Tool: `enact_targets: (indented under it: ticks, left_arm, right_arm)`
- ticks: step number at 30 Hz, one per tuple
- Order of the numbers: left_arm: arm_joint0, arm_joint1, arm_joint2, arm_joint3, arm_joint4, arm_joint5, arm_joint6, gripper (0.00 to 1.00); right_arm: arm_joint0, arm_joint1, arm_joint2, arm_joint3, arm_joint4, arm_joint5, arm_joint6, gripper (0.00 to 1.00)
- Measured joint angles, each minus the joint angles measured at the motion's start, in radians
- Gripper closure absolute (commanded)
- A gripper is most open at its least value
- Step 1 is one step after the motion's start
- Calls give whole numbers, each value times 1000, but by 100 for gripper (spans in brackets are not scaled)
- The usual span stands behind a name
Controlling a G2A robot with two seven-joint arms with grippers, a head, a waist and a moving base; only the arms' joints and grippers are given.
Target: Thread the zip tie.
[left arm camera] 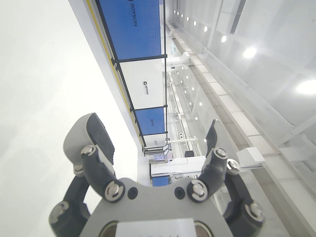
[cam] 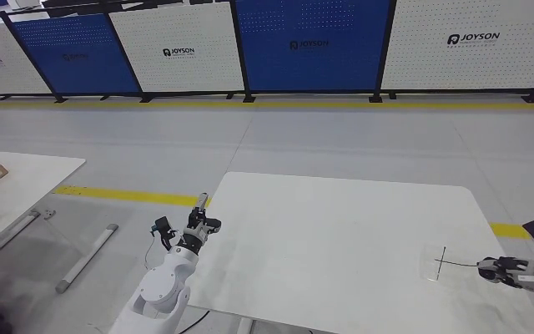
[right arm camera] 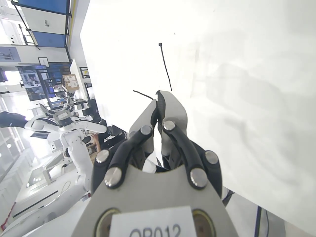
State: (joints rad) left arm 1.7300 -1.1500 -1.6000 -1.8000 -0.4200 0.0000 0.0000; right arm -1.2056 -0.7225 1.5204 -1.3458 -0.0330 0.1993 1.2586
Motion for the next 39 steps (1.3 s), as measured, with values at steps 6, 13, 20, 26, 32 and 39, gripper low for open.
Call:
enact_targets:
  ticks: [6, 13, 20, 26, 32, 39]
  left_arm:
    - [0, 0, 0, 0, 0, 0, 0, 0]
    - [0, 0, 0, 0, 0, 0, 0, 0]
    - [0, 0, 0, 0, 0, 0, 0, 0]
    - [0, 0, 0, 0, 0, 0, 0, 0]
    - [0, 0, 0, 0, 0, 0, 0, 0]
    - [0, 0, 0, 0, 0, 0, 0, 0]
  right_arm:
    - [0, 0, 0, 0, 0, 0, 0, 100]
    - [-17, -3, 7, -37, 18, -34, -52, 100]
    - [-50, -4, 62, -101, 148, -130, -85, 100]
    - [-61, -6, 65, -114, 167, -129, -101, 100]
    - [-61, -6, 65, -114, 167, -129, -100, 100]
    - [-79, -19, 34, -148, 206, -169, -181, 100]
